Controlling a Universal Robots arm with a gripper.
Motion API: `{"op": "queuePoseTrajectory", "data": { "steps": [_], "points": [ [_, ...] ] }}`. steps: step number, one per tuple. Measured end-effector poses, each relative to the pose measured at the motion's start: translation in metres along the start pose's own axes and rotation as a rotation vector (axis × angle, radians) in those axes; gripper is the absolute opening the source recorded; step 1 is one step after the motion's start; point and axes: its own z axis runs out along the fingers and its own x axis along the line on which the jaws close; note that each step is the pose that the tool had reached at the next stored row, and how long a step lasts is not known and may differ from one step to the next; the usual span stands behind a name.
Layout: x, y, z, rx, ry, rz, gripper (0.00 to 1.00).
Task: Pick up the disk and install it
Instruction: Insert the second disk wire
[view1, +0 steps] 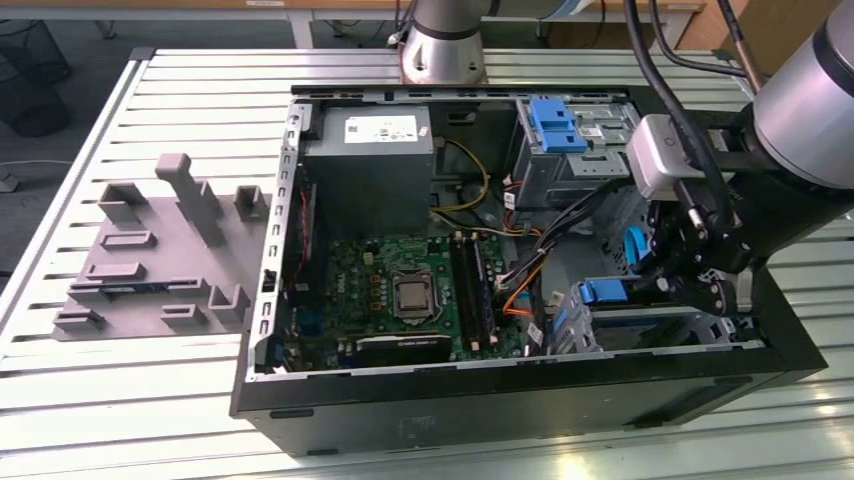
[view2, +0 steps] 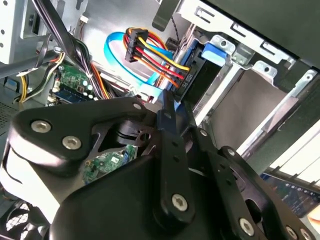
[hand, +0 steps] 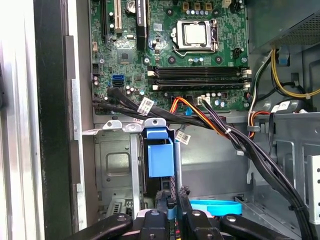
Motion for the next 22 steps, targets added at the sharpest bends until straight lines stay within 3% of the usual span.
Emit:
{"op": "queuePoseTrajectory", "data": {
  "steps": [6, 12, 15, 17, 22],
  "points": [
    [-0.0007, 0.0002, -0.0066, -0.0002, -0.0003, 0.000, 0.24],
    [-0.0021, 0.0003, -0.0173, -0.0001, -0.0002, 0.000, 0.24],
    [-0.0021, 0.0004, -0.0178, -0.0003, -0.0005, 0.000, 0.22],
    [-0.0022, 0.0004, -0.0178, -0.0004, -0.0004, 0.000, 0.11],
    [-0.0022, 0.0004, -0.0179, -0.0005, -0.0003, 0.000, 0.11]
  ]
}}
